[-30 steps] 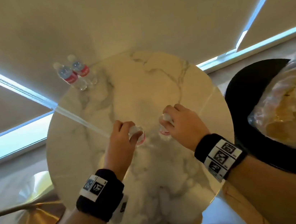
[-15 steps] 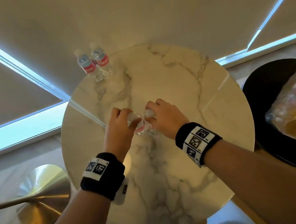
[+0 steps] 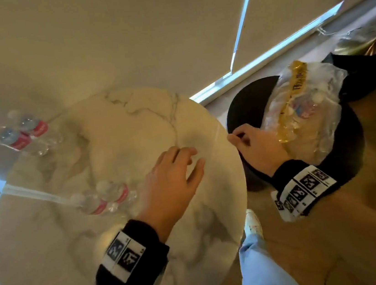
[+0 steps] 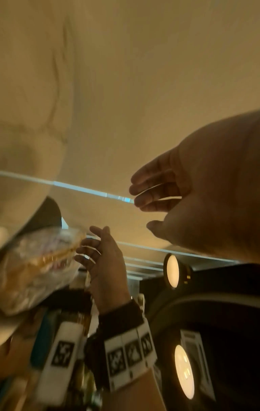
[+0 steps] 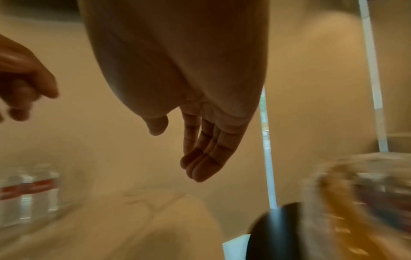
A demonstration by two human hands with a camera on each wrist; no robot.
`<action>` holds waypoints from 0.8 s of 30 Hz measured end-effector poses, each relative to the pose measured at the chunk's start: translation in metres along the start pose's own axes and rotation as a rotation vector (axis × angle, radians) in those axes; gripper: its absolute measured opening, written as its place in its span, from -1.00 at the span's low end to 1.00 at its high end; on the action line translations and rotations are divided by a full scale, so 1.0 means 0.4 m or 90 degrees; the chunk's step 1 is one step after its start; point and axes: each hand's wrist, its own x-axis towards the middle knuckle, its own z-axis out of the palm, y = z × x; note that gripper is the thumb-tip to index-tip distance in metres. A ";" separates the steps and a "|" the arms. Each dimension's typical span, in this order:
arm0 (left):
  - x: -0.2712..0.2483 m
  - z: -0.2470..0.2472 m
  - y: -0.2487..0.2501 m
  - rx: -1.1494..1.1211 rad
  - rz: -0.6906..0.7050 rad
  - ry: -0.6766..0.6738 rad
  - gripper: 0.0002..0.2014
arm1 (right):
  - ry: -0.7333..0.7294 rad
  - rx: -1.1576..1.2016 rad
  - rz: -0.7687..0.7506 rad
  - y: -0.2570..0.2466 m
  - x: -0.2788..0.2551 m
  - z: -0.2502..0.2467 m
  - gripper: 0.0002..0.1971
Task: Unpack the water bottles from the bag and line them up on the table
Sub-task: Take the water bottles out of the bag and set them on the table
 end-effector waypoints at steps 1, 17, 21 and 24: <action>0.035 0.051 0.056 -0.004 0.012 -0.045 -0.73 | 0.017 -0.022 0.030 0.070 0.014 -0.039 -0.60; 0.519 0.767 0.424 0.352 0.150 -0.246 -0.51 | 0.075 0.046 0.280 0.699 0.411 -0.178 -0.29; 0.529 0.782 0.430 0.372 0.131 -0.246 -0.59 | 0.091 0.096 0.302 0.708 0.421 -0.161 -0.22; 0.535 0.782 0.436 0.340 0.132 -0.227 -0.67 | 0.052 0.086 0.285 0.703 0.398 -0.165 -0.28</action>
